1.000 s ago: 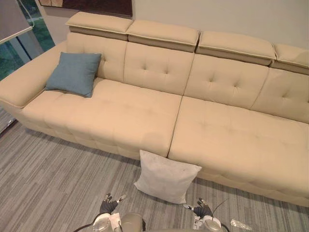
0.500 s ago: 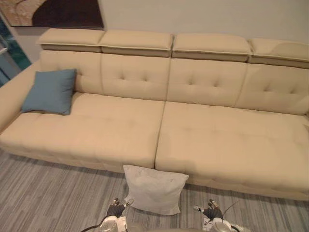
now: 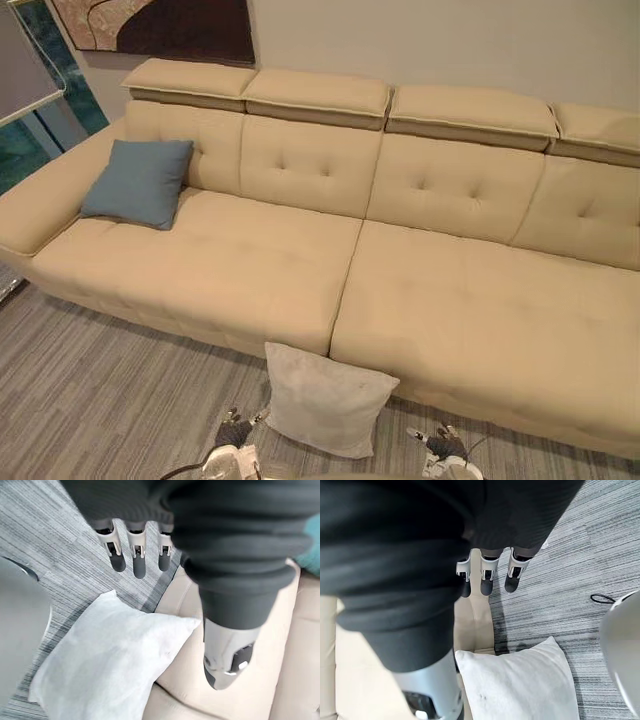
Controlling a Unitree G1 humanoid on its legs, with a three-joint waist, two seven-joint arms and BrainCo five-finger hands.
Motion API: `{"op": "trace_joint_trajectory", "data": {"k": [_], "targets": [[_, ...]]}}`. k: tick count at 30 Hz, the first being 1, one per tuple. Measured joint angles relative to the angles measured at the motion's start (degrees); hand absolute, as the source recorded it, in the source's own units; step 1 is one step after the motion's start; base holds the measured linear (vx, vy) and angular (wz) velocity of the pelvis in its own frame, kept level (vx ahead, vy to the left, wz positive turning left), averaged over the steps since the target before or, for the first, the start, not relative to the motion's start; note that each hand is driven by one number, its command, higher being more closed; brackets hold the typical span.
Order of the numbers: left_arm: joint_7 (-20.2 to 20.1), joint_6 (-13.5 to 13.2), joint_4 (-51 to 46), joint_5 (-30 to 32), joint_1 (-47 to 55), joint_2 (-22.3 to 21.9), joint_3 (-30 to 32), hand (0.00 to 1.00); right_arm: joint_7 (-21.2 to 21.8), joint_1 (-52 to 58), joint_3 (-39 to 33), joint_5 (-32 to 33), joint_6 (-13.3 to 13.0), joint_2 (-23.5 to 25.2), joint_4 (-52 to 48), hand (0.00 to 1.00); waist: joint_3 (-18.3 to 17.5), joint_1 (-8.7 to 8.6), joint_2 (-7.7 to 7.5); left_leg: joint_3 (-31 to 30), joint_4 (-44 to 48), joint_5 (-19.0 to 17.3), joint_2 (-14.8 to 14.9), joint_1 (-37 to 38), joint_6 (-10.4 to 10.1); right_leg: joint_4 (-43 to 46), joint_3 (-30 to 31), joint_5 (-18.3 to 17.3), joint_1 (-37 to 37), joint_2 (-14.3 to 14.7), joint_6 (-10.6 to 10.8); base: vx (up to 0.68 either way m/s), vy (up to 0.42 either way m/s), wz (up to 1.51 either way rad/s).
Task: Pick up cushions and gather them together orderly.
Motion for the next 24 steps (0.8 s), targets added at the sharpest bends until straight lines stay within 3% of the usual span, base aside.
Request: {"op": "trace_joint_trajectory", "data": {"k": [3, 7, 11, 15, 20, 24], "targets": [[0.29, 0.05, -0.9, -0.75, -0.46, 0.66, -0.02, 0.0, -0.16, 0.05, -2.21, 0.2, -0.33, 0.91, -0.23, 0.0, 1.0, 0.03, -0.78, -0.9, 5.64, -2.12, 0.01, -3.76, 0.34, 4.11, -1.21, -1.46, -2.27, -0.32, 0.77, -0.13, 0.014, 0.31], [0.77, 0.21, -1.09, -0.83, -2.43, 1.16, -0.03, 0.0, -0.32, -0.22, -3.17, 1.06, -0.51, 0.85, -0.48, 0.0, 2.33, 0.03, -1.17, -2.21, 14.32, -8.21, -0.55, -11.84, 0.43, 11.23, -1.89, -7.85, -8.59, -0.96, -0.51, -0.18, 0.037, 0.29], [1.45, 0.42, -1.15, -0.85, -6.02, 1.66, -0.19, 0.0, -1.45, -2.2, -3.44, 3.43, -0.68, -0.6, -0.55, 0.0, 4.82, 0.0, -0.75, -3.06, 25.51, -12.14, -1.28, -24.7, -0.06, 23.6, -2.05, -11.63, -21.51, -2.17, -1.01, -0.27, 0.066, 0.13], [2.38, 0.42, -2.27, -0.94, -12.03, 3.59, -1.01, 0.0, -2.4, -7.24, -3.42, 7.18, -0.9, -1.68, -1.14, 0.0, 7.92, -0.03, -0.87, -2.43, 34.67, -13.07, -1.87, -37.4, 0.63, 33.98, 0.19, -12.95, -35.25, -2.85, -0.63, -0.31, 0.047, -0.17], [3.53, 0.35, -2.43, -1.09, -21.6, 7.96, -3.08, 0.0, -4.09, -16.37, -3.25, 9.62, -0.93, -4.4, -1.12, 0.0, 12.49, -0.27, -1.34, -0.95, 39.36, -12.09, -1.85, -51.04, 1.67, 39.41, 3.04, -11.7, -50.64, -2.1, -1.16, -0.25, 0.043, -0.27], [3.68, 0.27, -2.4, -0.99, -32.64, 10.85, -5.11, 0.0, -5.67, -28.49, -3.23, 11.73, -1.24, -8.6, -0.95, 0.0, 18.16, -0.77, -1.44, 0.4, 40.05, -7.55, -1.69, -62.91, 2.16, 40.42, 5.25, -6.42, -63.81, -1.53, -1.39, -0.21, 0.041, -0.29]]}}
